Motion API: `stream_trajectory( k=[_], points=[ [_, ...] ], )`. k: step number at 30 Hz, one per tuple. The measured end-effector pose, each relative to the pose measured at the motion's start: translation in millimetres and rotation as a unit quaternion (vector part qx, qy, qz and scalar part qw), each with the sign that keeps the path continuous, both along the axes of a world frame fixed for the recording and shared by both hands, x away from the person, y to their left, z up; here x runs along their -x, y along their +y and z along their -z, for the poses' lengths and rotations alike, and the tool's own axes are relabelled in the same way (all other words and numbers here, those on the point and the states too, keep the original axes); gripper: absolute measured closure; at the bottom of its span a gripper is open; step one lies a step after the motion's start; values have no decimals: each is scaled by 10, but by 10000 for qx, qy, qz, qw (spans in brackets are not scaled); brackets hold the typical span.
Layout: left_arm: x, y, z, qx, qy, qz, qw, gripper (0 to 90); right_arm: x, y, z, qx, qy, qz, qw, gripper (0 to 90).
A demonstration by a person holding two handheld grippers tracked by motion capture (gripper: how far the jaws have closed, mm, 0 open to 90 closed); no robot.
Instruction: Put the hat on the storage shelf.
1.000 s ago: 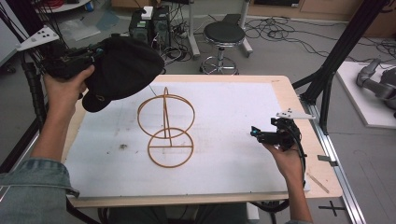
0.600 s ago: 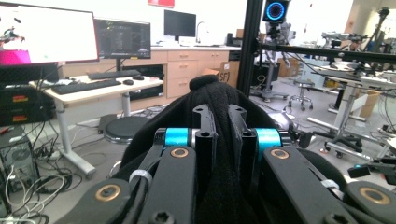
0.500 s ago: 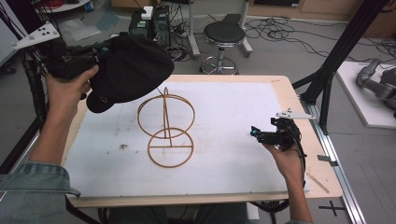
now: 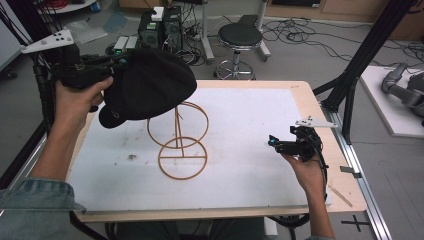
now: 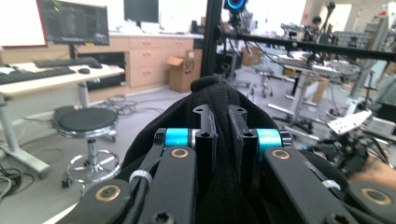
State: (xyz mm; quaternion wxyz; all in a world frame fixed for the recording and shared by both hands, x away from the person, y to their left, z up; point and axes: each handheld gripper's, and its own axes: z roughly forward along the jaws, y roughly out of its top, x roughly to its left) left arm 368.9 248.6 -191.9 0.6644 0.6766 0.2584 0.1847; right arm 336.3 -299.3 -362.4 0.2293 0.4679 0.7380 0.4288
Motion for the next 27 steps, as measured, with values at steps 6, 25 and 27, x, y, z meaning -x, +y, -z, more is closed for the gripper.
stream_trajectory(
  k=[6, 25, 27],
  points=[
    [15, -68, 54, -153, 120, 245, 9995, 824, -3, 11, 3, 13, -3, -6, 10000, 110],
    [139, -411, 273, -907, 215, 864, 9919, 819, -1, 6, 0, 2, -6, 6, 10000, 110],
    [158, -456, 297, -971, 204, 933, 9907, 818, 1, 5, 1, 5, 10, 7, 10000, 110]
  ],
)
